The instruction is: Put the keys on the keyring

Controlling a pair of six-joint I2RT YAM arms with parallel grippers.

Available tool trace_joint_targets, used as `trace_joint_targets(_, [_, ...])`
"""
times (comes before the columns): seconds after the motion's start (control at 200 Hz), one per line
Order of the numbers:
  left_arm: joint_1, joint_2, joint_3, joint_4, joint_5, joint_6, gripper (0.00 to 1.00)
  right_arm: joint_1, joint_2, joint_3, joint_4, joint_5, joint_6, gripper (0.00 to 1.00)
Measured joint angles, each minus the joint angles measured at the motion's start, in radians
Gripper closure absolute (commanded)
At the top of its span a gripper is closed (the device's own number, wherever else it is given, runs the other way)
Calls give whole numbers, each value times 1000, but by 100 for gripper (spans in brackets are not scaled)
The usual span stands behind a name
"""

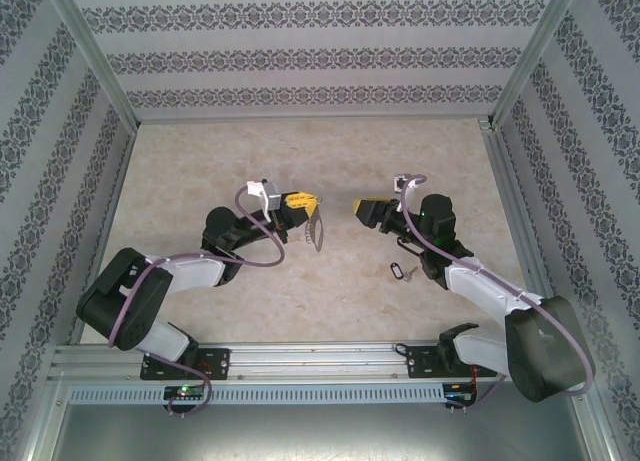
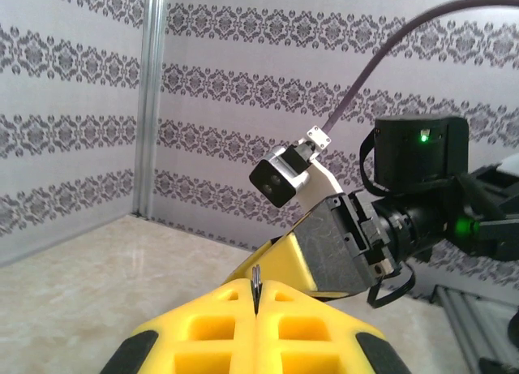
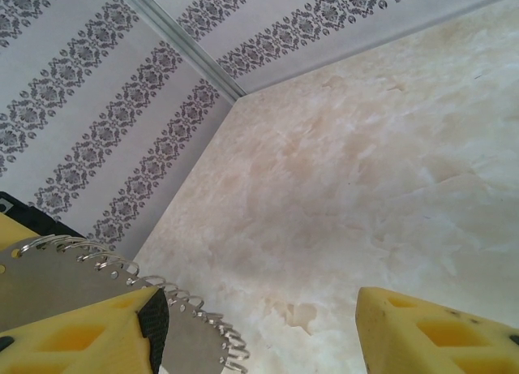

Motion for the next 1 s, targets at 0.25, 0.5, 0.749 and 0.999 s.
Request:
trace_joint_targets(0.25, [-6,-1,-5,2,-13,106,100,2,0,0,0,-1,0,37])
trace_joint_targets(0.5, [-6,-1,-12,5,-23,132,100,35,8,28,-18,-39,-5,37])
trace_joint_targets(0.749, [-10,-1,-12,6,-26,93,100,47,21,94,-24,-89,-27,37])
trace_joint_targets(0.999, [-10,-1,-12,6,-16,39,100,49,20,113,-38,-161,-53,39])
